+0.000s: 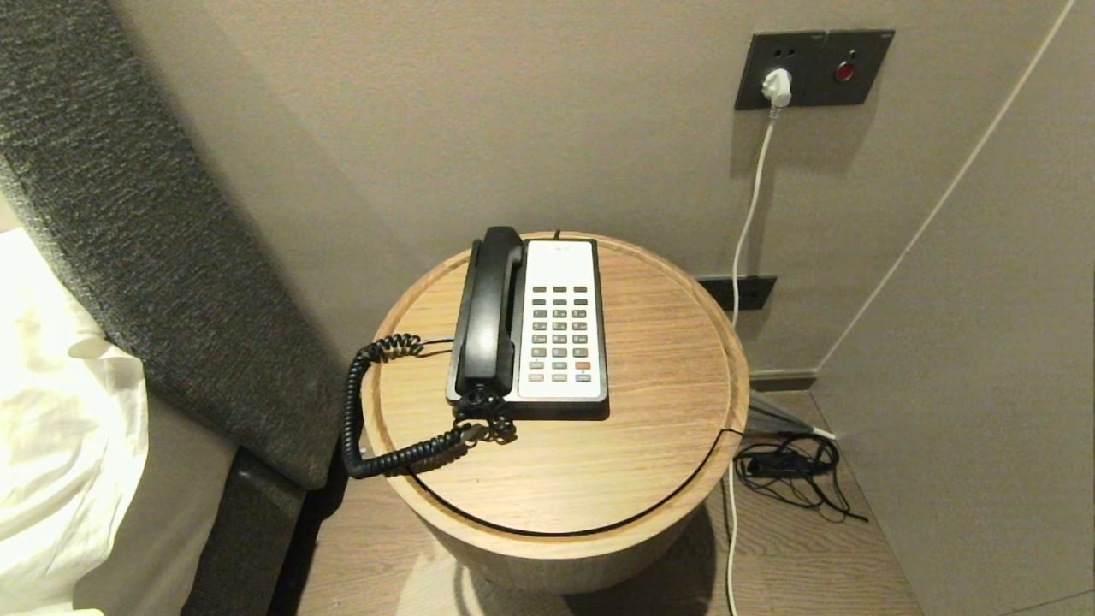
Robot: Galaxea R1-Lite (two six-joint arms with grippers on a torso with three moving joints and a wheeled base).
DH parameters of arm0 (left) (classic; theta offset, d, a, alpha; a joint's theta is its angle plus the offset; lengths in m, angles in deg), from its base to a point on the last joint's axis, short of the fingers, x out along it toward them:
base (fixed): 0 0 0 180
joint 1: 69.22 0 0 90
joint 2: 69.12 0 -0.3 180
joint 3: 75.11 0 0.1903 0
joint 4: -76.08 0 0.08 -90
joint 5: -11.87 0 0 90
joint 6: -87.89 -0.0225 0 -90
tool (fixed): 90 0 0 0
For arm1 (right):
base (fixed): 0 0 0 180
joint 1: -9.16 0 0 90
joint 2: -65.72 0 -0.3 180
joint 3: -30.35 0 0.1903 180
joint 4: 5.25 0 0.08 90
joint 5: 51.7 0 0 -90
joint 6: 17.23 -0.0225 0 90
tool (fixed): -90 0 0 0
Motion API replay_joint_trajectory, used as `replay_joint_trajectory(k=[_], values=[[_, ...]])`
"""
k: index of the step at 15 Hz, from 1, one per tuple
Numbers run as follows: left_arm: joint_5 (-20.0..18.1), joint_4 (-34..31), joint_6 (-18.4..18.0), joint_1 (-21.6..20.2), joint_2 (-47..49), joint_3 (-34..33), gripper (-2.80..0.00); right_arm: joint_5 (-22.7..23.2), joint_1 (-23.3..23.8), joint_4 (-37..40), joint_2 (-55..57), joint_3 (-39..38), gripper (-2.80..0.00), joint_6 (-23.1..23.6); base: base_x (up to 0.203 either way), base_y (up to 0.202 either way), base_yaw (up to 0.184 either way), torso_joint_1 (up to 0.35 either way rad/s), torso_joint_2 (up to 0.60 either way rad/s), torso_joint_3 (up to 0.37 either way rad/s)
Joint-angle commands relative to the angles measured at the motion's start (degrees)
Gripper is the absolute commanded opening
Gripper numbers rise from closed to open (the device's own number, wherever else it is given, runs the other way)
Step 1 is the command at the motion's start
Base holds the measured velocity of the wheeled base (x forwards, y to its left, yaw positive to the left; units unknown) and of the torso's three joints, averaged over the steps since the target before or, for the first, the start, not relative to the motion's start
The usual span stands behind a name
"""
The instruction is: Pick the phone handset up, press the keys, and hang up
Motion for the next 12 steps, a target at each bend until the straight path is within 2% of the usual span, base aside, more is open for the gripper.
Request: replay_joint_trajectory(k=[1,12], values=[[0.09,-0.01,-0.02,-0.02,-0.02,-0.01,-2.8,-0.05,0.0,0.02,0.14,0.0,-2.8,-0.1,0.0,0.0,0.0,0.0,0.0,0.0],[0.09,-0.01,-0.02,-0.02,-0.02,-0.01,-2.8,-0.05,0.0,-0.07,0.17,0.0,-2.8,-0.35,0.0,0.0,0.0,0.0,0.0,0.0]])
